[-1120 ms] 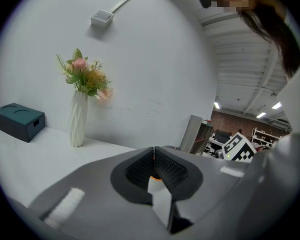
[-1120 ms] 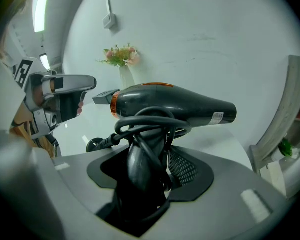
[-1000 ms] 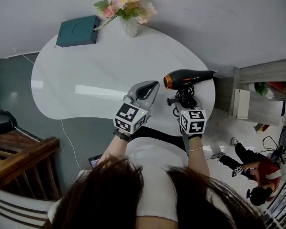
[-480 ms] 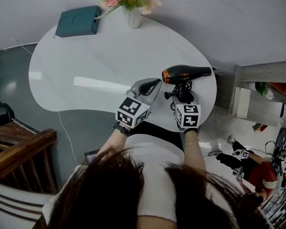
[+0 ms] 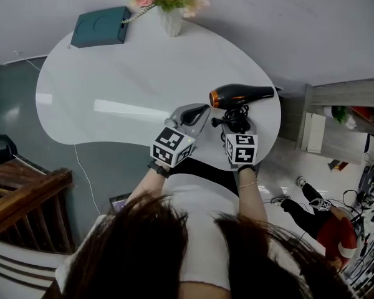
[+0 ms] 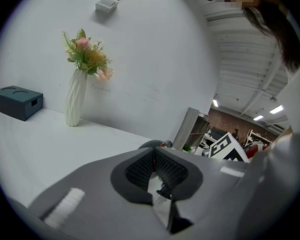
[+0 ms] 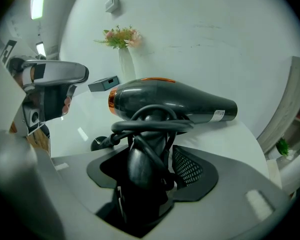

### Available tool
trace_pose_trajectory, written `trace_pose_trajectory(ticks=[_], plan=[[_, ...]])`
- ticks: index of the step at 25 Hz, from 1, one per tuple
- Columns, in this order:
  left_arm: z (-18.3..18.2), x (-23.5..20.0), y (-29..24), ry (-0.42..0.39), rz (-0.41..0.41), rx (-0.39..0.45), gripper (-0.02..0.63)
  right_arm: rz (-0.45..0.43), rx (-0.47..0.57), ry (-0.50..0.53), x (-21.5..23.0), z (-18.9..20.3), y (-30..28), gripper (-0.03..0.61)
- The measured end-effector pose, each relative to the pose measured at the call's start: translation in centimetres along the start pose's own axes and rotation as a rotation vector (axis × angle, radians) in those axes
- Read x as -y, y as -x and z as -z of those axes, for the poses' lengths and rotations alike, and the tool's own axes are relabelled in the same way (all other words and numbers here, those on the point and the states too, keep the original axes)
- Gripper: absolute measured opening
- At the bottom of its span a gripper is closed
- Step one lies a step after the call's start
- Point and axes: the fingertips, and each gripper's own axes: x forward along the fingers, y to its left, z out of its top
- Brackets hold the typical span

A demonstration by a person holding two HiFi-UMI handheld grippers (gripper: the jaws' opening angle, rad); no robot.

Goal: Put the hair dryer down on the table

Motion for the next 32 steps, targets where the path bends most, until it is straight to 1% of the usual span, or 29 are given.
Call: trace_pose_trajectory(ticks=[3, 8, 19, 24, 32], plan=[[-0.1, -0.1, 0.1, 0.002, -0.006, 0.006, 0.063, -0.006, -0.004, -0.002, 0.0, 0.0, 0.0, 0.241], [0.0, -0.1, 0.4, 0.008, -0.015, 0.01, 0.063, 0.006, -0.022, 0.064, -0.3, 0.3, -0.2, 0.256], [-1.1, -0.1, 0.9, -0.008, -0.029, 0.032, 0.063, 0.01, -0.02, 0.09, -0.3, 0.5, -0.1, 0.256], [-1.7, -0.4, 1.4, -0.013, -0.044, 0.046, 0.063, -0.003, -0.046, 0.124, -0.5, 0.8, 0.4, 0.266], [-3.4, 0.1, 1.3, -0.038, -0.041, 0.074, 0.063, 0.002, 0.001, 0.124, -0.3, 0.1, 3.0, 0.27]])
